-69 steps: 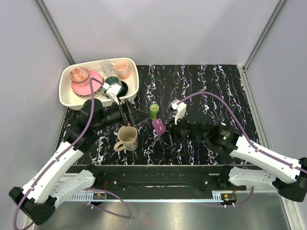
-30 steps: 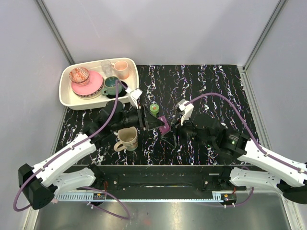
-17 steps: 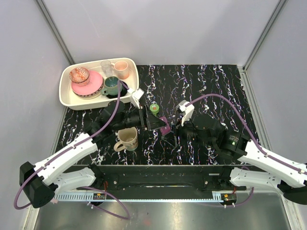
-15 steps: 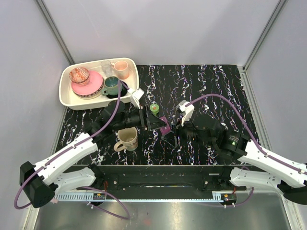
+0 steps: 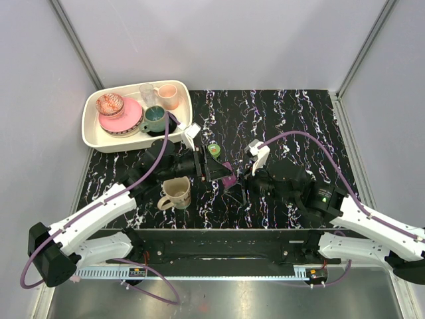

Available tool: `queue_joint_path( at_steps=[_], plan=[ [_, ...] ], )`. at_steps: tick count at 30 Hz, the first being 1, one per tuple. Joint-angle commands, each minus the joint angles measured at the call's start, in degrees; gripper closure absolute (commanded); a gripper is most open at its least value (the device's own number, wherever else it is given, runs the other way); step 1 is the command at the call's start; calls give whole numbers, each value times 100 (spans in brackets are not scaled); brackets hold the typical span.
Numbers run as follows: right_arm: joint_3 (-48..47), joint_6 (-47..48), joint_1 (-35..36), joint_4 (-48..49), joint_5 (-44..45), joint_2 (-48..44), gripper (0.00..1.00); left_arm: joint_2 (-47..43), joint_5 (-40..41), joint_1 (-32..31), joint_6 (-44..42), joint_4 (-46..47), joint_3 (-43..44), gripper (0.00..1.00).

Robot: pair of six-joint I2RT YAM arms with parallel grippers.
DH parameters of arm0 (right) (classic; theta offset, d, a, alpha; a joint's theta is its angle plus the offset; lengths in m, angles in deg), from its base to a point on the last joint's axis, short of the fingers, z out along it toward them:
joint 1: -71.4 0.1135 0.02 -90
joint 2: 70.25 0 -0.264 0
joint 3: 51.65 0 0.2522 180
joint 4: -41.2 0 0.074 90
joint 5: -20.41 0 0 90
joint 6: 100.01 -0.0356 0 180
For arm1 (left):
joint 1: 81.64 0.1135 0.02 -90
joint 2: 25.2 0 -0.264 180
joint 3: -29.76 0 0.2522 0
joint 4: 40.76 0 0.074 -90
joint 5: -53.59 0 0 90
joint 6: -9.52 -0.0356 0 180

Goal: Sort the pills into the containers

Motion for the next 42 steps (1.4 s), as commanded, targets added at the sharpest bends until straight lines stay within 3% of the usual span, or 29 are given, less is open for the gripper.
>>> queue_joint_path(
  at_steps=[1, 6, 17, 23, 29, 32, 35, 36, 39, 40, 42],
  plan=[
    [-37, 14, 39, 236, -120, -16, 100, 54, -56, -7, -10, 285, 234, 32],
    [-11, 32, 38, 245, -129, -68, 100, 98, -12, -16, -10, 285, 243, 38],
    [33, 67, 38, 245, -199, -60, 100, 107, 76, -7, 34, 285, 375, 39],
    [-2, 41, 47, 245, -147, -68, 100, 63, -21, -16, 43, 285, 357, 55],
    [-11, 84, 47, 280, -50, -60, 100, 10, -135, -16, 43, 285, 331, 62],
    [-29, 111, 47, 332, 3, -51, 100, 2, -206, -16, 52, 285, 322, 79],
    [-46, 120, 47, 411, 20, -33, 92, -33, -267, -7, 113, 478, 261, 94],
    [-64, 128, 47, 420, 12, -16, 81, -68, -267, -7, 157, 539, 226, 98],
    [-81, 137, 47, 456, -50, 2, 61, -112, -241, -16, 227, 628, 155, 100],
    [-81, 120, 47, 473, -76, 19, 51, -121, -232, -16, 253, 645, 138, 100],
    [-99, 120, 47, 552, -208, 20, 41, -139, -223, -7, 297, 698, 94, 100]
  ],
)
